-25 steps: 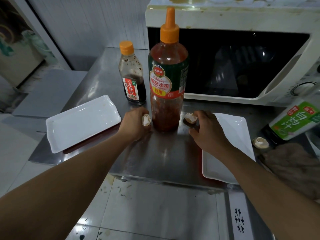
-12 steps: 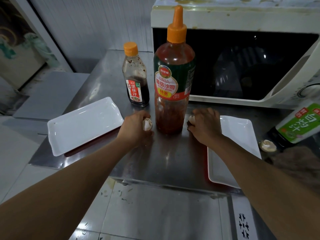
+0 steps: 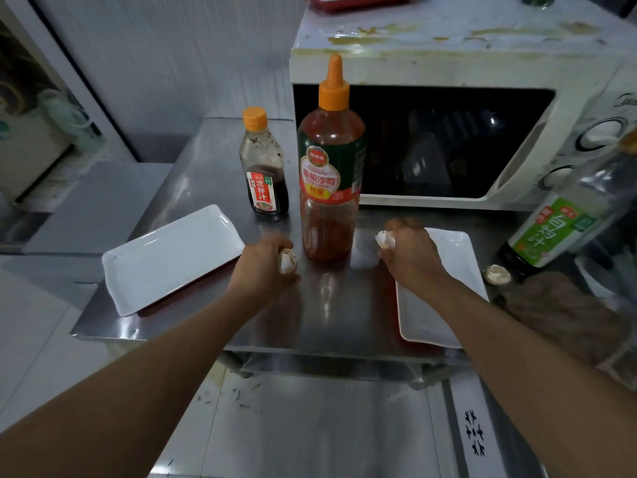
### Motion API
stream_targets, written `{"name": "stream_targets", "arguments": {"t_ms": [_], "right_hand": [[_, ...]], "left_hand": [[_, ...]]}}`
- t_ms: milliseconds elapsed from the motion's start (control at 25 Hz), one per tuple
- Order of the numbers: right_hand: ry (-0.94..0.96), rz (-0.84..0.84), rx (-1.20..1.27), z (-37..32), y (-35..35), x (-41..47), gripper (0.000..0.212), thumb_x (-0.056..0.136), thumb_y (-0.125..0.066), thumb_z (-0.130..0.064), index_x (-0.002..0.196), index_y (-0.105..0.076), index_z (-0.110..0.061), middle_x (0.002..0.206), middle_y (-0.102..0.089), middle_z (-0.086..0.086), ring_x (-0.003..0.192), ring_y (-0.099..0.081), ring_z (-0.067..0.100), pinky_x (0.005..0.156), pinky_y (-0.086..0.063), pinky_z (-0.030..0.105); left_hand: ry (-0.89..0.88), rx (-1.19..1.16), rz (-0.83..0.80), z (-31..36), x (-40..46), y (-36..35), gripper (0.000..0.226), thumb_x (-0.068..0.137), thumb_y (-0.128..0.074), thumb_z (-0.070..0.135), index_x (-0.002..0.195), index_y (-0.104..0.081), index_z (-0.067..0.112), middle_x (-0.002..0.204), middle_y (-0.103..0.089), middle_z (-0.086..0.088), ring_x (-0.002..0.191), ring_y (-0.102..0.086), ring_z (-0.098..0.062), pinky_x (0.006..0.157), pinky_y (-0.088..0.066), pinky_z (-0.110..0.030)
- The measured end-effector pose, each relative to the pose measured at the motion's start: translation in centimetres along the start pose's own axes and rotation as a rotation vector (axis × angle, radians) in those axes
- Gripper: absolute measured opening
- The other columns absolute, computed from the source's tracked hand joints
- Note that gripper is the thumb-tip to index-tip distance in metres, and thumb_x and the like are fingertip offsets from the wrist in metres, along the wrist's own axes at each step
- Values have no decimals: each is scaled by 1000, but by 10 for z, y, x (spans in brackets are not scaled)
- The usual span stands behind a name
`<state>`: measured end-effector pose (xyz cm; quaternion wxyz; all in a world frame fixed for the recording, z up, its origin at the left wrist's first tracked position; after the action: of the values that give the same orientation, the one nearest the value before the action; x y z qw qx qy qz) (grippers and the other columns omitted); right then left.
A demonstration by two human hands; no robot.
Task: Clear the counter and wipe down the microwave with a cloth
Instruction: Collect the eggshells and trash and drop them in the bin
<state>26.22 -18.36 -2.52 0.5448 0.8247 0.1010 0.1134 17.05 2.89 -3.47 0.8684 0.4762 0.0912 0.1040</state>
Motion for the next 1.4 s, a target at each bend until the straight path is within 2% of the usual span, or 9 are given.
{"name": "stream_targets", "arguments": {"t_ms": [160,240,320,480,600,680,920,1160,1400], "right_hand": [[-69,8,5,23,29,-25,38,85,-62,-10,122,-54,-5,126,-52,16,115,-51,32,90,-42,34],[-117,27,11,39,44,-40,39,85,-63,-11,123,-54,-4,128,-50,16,116,-51,31,95,-41,33],[-164,67,20,59,60,-54,36,85,-63,-10,120,-55,-4,126,-51,17,113,-53,31,93,-41,32],[-219,115,8,96,83,-71,32,85,-61,-10,116,-56,-2,121,-53,20,108,-52,33,89,-42,32],[-276,161,60,123,93,-75,26,87,-60,-8,112,-57,-2,117,-56,21,105,-55,34,87,-43,31],[-285,145,93,138,89,-72,25,87,-59,-6,111,-56,-2,115,-58,20,106,-56,34,85,-43,29],[-218,102,192,159,66,-54,29,85,-63,-5,113,-57,-3,113,-61,18,103,-56,31,73,-29,16],[-230,21,261,174,44,-51,33,87,-63,-14,119,-54,-12,115,-61,10,91,-49,14,77,-36,23],[-248,-18,271,178,33,-49,37,88,-62,-13,122,-48,-16,120,-58,7,97,-49,14,81,-37,25]], "left_hand": [[-49,-6,-43,28,-14,1,46,70,-80,18,110,-57,18,111,-63,-4,91,-52,-12,74,-40,-23],[-90,-10,-64,47,-19,-1,43,70,-79,19,108,-58,19,110,-63,-4,91,-53,-12,74,-40,-24],[-122,-32,-85,69,-23,-7,41,72,-78,20,108,-58,20,109,-62,-2,92,-53,-12,74,-40,-23],[-169,-40,-92,110,-24,-27,34,75,-75,19,104,-57,20,96,-56,5,85,-52,-9,60,-34,-10],[-202,-53,-123,137,-20,-45,36,73,-76,15,105,-58,17,100,-63,-2,90,-60,-17,74,-51,-26],[-223,-51,-129,150,-14,-55,41,71,-78,16,107,-59,16,103,-65,-4,92,-62,-19,82,-53,-33],[-268,-40,-116,173,1,-80,50,69,-80,18,113,-57,12,108,-64,-5,98,-59,-21,86,-49,-31],[-275,-28,-95,183,9,-91,50,69,-80,16,114,-58,11,112,-63,-6,100,-58,-22,81,-43,-24],[-262,-16,-97,186,12,-99,53,69,-81,18,117,-57,13,114,-63,-6,102,-58,-22,85,-46,-27]]}}
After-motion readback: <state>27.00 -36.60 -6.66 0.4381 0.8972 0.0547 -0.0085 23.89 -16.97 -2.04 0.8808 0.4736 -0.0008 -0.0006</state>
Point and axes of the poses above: each hand's wrist, its own x-axis towards the middle knuckle, its own y-axis out of the back of the hand, z = x × y, the point moved 7 cm from there along x, towards the middle knuckle
